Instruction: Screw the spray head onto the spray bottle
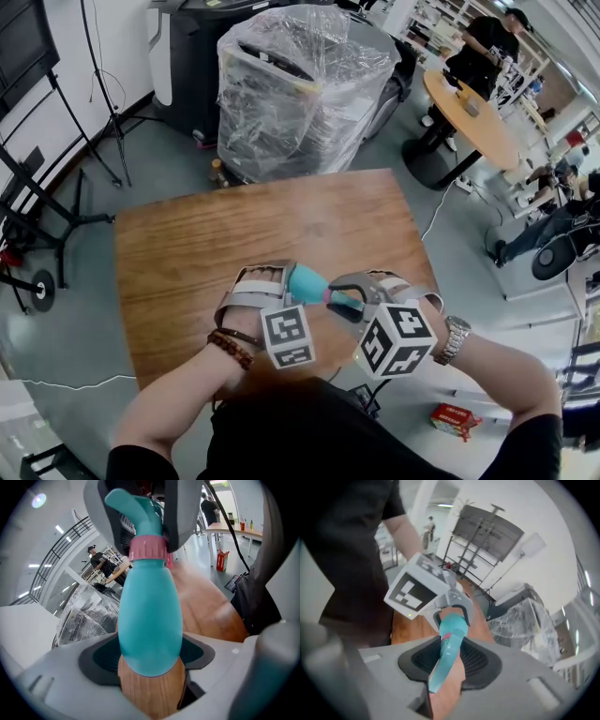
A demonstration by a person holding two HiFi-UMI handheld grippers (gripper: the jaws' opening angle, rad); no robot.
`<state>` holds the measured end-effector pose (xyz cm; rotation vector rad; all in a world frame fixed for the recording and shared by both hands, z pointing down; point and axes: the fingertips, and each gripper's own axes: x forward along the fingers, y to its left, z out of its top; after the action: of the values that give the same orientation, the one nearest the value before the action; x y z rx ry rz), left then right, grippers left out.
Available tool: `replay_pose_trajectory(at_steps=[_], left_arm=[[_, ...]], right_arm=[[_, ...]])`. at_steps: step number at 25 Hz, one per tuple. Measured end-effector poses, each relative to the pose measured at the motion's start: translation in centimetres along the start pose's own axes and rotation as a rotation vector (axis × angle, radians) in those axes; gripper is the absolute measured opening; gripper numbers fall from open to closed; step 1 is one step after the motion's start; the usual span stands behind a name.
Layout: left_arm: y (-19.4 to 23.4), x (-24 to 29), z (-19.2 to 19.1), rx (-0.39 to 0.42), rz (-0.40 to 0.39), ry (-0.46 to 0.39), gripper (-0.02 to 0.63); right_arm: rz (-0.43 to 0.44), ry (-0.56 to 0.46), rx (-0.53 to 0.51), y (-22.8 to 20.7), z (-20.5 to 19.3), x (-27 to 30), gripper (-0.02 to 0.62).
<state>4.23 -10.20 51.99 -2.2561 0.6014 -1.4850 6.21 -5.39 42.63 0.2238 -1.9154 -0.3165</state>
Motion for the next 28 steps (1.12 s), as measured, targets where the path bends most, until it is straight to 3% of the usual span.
replay_pose_trajectory(at_steps=[4, 8, 10, 12, 23, 26, 28], left_arm=[[0.2, 0.2, -0.5, -0.015, 0.032, 0.021, 0.395], [0.2, 0.6, -1.0, -0.044, 0.051, 0.039, 0.394], [-0.1, 0.9, -1.2, -0.053, 0.046, 0.042, 0.396], [-0.6, 1.1, -1.1, -0.068, 0.025, 0.035, 0.396], [-2.5, 1.7, -0.3, -0.162, -0.072, -0.034, 0.399], [-2.8, 1.6, -0.1, -0.173, -0.109, -0.063, 0.4], [-2.9, 1.6, -0.3, -0.17, -0.141, -0.081, 0.4]], right_arm=[[0.092, -0.091, 0.54, -1.4, -0.3, 0.3, 0.118], [0.207, -0.242, 1.242, -2.5, -1.4, 1.0, 0.12], [0.25, -0.288, 1.421, -2.4, -1.5, 1.3, 0.121], [0.251, -0.289, 1.435, -2.2, -1.6, 1.5, 0.123], [0.19, -0.268, 1.229, -2.5, -2.1, 0.1, 0.206], [0.157, -0.298, 1.086, -3.2, -1.5, -2.1, 0.225], [0.112, -0.352, 0.901, -4.2, -0.4, -4.5, 0.225]])
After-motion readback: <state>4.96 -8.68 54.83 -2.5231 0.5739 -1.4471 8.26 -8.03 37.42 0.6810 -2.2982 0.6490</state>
